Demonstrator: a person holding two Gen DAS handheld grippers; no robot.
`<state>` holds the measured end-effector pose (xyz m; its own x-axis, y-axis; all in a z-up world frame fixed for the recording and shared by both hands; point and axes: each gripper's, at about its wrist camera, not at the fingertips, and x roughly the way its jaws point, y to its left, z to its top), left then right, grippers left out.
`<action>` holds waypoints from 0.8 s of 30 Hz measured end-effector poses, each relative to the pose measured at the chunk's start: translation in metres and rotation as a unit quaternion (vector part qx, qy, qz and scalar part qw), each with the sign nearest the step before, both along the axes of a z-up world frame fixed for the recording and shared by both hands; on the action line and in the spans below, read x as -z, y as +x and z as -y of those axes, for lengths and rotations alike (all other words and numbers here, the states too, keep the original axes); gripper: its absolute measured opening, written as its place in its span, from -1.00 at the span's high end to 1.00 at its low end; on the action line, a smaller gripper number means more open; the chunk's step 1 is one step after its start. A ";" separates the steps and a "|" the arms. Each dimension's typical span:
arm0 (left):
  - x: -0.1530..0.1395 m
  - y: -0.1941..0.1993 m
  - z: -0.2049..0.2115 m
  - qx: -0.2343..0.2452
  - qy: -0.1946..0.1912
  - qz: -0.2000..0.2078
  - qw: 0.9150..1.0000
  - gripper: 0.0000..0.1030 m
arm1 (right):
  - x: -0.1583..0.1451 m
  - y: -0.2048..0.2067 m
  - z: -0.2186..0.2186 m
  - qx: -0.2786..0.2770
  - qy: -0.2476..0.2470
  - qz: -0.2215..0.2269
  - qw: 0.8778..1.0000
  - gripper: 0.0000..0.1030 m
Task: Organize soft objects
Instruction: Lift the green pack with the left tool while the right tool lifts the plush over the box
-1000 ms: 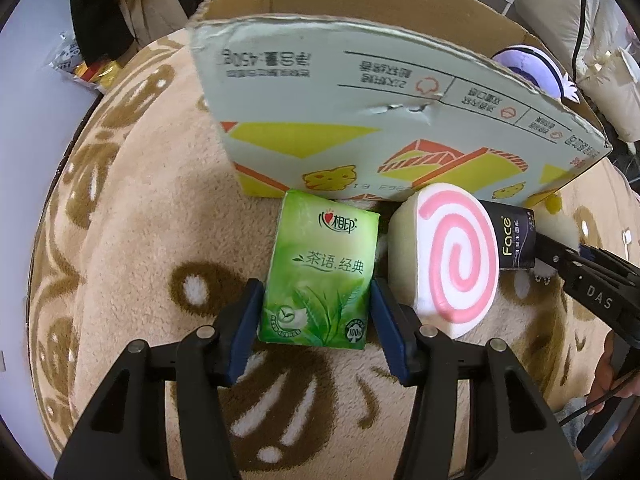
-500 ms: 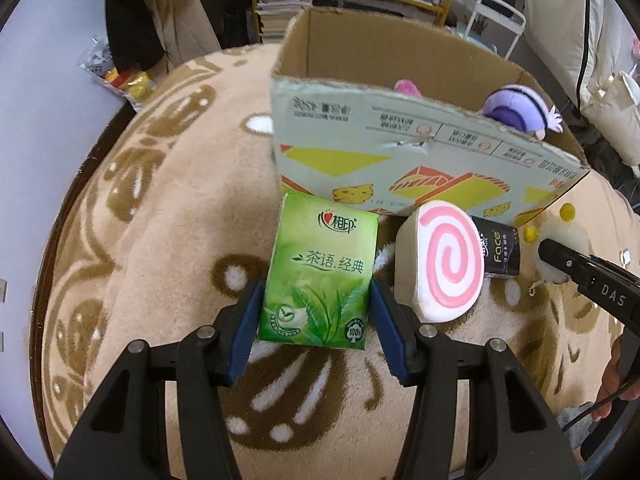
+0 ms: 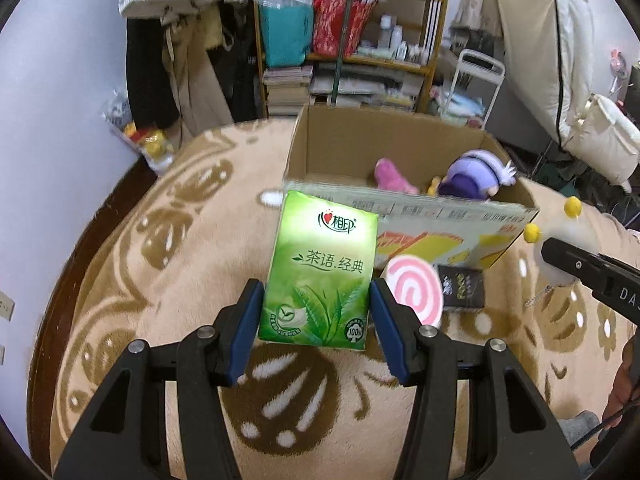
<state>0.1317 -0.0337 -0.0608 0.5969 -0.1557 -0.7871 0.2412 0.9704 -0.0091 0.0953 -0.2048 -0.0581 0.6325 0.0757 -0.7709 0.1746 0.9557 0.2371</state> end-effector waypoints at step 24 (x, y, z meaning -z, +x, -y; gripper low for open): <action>-0.077 0.000 0.020 0.031 -0.013 0.191 0.981 -0.04 | -0.067 0.012 -0.012 -0.028 -0.052 0.197 0.979 0.27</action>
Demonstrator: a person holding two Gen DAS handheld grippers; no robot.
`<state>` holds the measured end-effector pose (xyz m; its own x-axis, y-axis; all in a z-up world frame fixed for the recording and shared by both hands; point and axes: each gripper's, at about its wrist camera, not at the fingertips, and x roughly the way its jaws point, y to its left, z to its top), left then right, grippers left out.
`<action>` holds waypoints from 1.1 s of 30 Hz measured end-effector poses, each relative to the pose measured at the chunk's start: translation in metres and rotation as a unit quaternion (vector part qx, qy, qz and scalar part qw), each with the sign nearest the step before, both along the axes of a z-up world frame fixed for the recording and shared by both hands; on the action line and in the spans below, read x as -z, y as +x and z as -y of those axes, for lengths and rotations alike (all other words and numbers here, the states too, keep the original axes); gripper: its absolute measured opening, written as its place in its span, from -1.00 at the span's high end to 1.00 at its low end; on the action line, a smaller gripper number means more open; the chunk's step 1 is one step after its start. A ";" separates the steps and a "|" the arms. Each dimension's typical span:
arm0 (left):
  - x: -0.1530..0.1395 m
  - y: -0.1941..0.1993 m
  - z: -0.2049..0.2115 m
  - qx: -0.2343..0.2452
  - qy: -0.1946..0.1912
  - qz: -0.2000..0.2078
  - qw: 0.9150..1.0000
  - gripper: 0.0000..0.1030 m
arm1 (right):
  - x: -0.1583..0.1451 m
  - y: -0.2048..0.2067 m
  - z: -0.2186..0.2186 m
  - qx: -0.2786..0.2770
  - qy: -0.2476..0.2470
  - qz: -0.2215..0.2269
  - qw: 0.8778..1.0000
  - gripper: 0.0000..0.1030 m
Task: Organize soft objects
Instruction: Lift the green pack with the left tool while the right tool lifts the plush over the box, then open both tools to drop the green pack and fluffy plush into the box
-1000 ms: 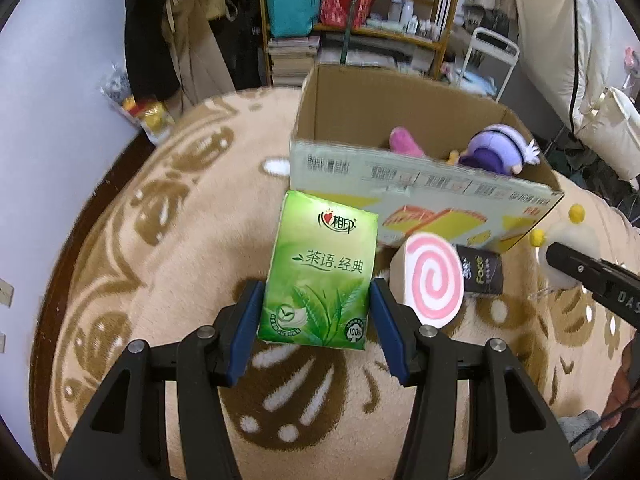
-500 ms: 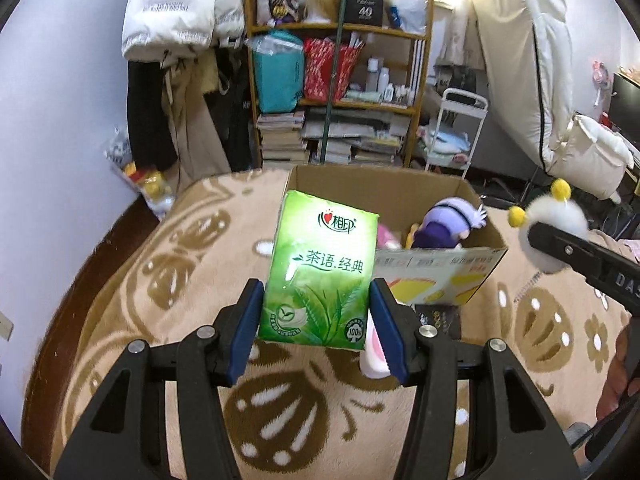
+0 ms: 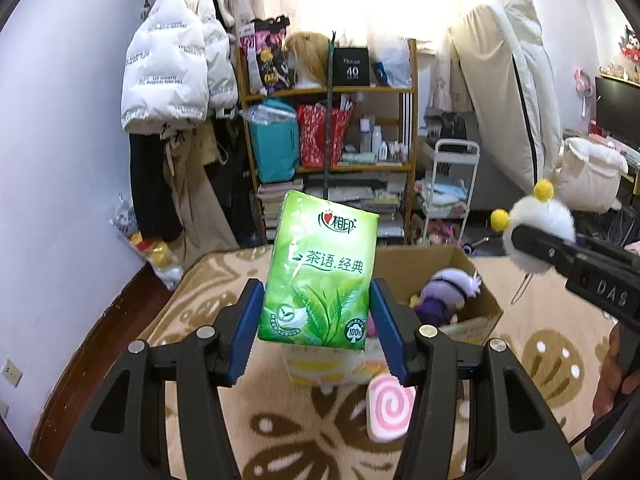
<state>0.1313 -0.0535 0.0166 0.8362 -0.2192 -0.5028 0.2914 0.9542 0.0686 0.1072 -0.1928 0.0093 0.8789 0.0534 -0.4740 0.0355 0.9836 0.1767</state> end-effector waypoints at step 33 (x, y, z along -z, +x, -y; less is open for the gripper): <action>0.058 0.065 0.021 0.018 0.005 -0.035 0.999 -0.06 | 0.061 0.063 -0.004 -0.032 -0.012 -0.058 0.998 0.25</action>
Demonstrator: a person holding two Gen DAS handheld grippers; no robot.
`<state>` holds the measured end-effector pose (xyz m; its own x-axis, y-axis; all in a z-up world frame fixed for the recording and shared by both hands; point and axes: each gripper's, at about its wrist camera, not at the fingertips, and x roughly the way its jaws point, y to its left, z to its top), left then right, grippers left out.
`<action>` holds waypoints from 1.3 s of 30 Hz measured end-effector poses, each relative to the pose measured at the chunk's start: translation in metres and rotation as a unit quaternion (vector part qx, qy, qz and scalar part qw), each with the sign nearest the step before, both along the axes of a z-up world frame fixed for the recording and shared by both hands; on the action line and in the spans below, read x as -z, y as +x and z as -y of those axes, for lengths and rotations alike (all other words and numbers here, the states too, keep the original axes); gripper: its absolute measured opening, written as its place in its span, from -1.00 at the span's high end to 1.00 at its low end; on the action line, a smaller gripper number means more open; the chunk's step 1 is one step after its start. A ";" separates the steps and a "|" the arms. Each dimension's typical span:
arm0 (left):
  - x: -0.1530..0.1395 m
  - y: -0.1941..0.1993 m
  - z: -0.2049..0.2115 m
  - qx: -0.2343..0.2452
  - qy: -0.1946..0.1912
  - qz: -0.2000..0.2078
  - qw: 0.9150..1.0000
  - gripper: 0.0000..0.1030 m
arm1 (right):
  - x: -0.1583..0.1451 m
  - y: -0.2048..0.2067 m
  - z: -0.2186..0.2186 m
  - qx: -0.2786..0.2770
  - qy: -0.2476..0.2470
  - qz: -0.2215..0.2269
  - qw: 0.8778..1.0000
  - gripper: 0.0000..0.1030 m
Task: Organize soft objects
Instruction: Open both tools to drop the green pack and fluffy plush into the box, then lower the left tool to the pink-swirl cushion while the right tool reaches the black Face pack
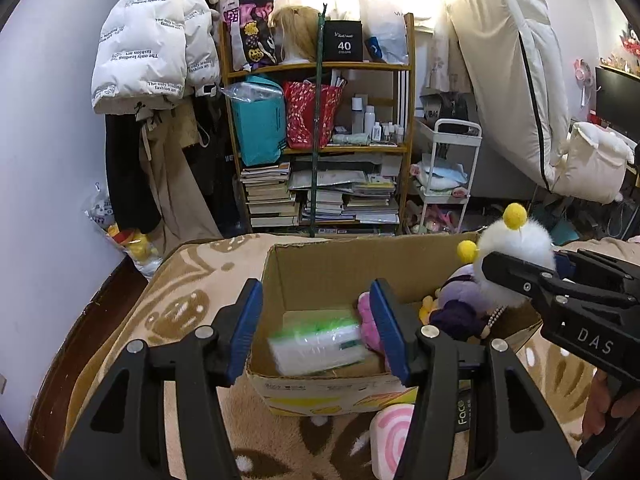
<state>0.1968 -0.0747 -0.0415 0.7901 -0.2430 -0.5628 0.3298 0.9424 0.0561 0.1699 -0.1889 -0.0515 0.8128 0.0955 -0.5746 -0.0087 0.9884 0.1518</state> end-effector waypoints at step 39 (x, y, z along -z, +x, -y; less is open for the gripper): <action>-0.023 -0.055 -0.027 -0.022 0.026 -0.014 0.999 -0.89 | -0.015 -0.039 0.008 0.035 0.027 -0.018 0.999 -1.00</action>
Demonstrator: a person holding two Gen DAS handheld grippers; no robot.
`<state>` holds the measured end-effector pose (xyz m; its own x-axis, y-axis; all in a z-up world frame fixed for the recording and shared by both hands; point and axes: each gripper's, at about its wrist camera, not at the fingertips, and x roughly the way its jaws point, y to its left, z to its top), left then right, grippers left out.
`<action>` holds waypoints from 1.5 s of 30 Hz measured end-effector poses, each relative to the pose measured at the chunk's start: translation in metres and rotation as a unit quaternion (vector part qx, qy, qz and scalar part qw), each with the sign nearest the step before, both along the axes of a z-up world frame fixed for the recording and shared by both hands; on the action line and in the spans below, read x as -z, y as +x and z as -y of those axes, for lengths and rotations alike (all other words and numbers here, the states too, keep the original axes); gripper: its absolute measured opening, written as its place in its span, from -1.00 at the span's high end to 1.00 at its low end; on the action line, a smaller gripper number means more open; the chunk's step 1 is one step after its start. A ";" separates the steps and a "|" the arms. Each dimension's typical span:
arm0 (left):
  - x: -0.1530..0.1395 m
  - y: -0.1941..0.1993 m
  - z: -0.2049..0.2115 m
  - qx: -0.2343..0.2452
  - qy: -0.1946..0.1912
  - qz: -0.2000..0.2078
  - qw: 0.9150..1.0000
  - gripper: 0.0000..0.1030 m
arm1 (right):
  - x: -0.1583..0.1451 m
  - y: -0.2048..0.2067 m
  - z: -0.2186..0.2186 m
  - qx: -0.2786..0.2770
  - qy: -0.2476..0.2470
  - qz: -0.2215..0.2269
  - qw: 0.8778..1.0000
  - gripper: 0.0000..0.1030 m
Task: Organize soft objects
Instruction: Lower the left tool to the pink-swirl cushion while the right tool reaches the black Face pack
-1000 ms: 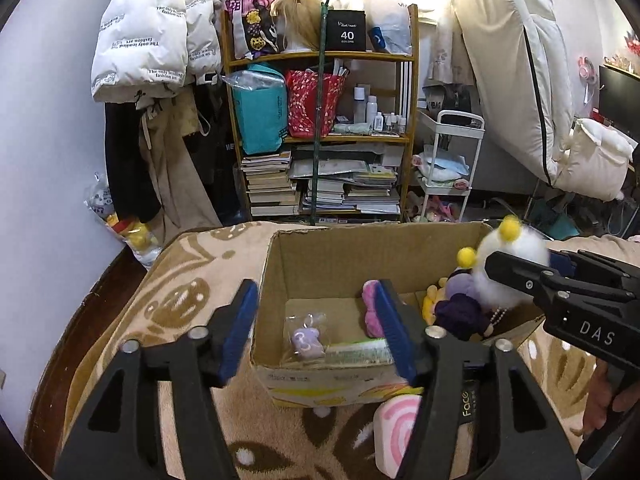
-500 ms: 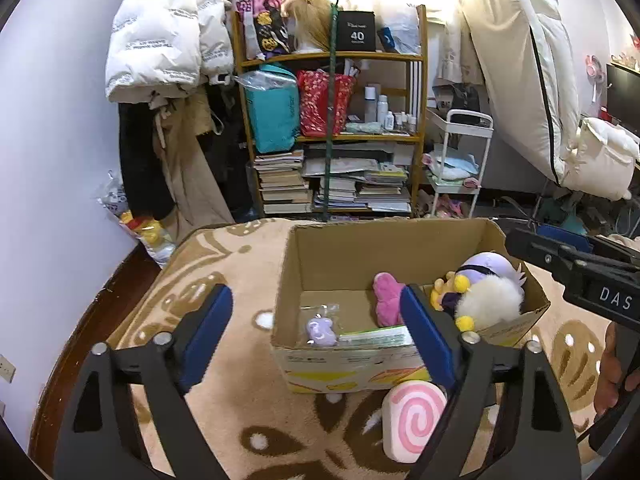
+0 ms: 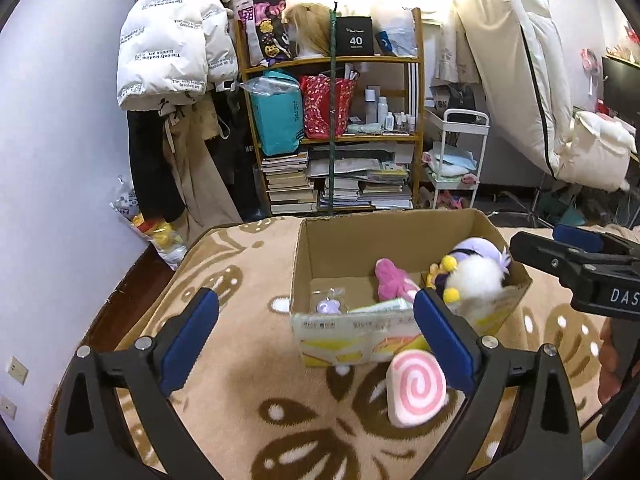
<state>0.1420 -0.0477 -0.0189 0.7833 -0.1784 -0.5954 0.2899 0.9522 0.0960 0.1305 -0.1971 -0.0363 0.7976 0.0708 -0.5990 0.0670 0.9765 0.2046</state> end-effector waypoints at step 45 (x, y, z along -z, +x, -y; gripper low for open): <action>0.071 -0.006 0.043 0.047 0.039 -0.134 0.989 -0.89 | 0.068 0.016 0.004 -0.007 0.052 -0.187 0.981 -1.00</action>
